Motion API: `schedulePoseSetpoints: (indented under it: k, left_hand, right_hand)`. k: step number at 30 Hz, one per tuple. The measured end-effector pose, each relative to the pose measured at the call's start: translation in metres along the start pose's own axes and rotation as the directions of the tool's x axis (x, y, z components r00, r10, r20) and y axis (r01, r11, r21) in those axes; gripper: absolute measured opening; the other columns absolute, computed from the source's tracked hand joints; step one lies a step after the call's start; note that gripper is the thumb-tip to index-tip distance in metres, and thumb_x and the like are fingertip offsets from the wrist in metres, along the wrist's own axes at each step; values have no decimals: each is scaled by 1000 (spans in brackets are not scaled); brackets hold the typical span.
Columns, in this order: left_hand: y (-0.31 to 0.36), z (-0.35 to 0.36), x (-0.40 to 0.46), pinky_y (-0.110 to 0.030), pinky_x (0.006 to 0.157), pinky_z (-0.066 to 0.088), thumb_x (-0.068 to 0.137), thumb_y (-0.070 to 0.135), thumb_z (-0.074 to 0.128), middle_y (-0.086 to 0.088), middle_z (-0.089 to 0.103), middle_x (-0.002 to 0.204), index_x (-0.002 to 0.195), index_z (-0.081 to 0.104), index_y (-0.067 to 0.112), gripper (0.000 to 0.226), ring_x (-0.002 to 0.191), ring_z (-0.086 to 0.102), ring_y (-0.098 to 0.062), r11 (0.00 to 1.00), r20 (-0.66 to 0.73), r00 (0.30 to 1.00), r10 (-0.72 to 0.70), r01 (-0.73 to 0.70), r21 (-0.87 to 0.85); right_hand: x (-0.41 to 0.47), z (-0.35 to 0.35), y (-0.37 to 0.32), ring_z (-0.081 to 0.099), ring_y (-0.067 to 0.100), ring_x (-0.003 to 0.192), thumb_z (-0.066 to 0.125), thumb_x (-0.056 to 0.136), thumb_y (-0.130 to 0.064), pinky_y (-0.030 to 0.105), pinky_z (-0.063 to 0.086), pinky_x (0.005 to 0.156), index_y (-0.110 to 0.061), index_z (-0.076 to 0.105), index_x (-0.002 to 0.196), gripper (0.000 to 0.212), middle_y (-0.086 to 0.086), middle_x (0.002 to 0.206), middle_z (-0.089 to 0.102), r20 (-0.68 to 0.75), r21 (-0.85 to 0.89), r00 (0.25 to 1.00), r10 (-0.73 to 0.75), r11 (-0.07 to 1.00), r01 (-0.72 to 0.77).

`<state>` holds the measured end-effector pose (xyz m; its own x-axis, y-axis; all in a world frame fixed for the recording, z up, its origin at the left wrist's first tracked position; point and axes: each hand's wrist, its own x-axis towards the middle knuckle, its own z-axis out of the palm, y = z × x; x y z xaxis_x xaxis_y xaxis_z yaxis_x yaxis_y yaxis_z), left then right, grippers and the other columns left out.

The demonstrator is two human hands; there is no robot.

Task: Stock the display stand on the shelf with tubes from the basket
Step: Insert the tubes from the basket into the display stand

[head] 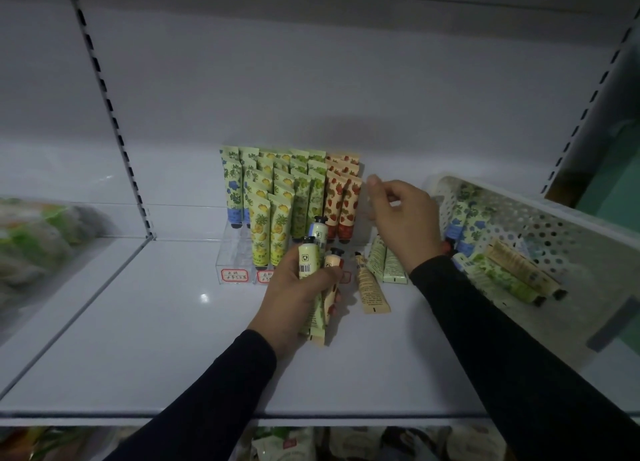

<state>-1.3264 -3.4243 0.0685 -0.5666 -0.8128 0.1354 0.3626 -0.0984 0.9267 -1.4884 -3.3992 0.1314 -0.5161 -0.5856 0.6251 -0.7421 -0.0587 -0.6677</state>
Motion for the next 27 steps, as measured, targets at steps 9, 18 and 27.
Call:
schedulePoseSetpoints:
  k: [9, 18, 27]
  left_hand:
    - [0, 1, 0, -31, 57, 54, 80, -6, 71, -15, 66, 80, 109, 57, 2, 33, 65, 66, -21, 1000, 40, 999, 25, -24, -10]
    - [-2, 3, -2, -31, 52, 54, 84, -12, 63, -18, 69, 83, 108, 55, 2, 29, 64, 67, -25, 999, 40, 999, -10, 11, -32]
    - [2, 1, 0, -26, 47, 52, 85, -9, 59, -27, 67, 95, 102, 59, 5, 22, 69, 68, -25, 988, 63, 997, -40, 48, -144]
  right_hand:
    - [-45, -8, 4, 63, 10, 54, 68, 85, -19, 23, 46, 47, -13, 65, 107, 23, 0, 76, 72, 684, 325, 712, 157, 809, -490]
    - [-35, -14, 20, 58, 11, 57, 63, 89, -5, 22, 47, 52, -10, 64, 101, 13, 8, 79, 66, 488, 597, 819, 301, 569, -565]
    - [-39, -22, 35, 55, 14, 108, 62, 88, -23, 27, 45, 92, -15, 75, 102, 21, 1, 115, 57, 204, -49, 845, -494, 857, 513]
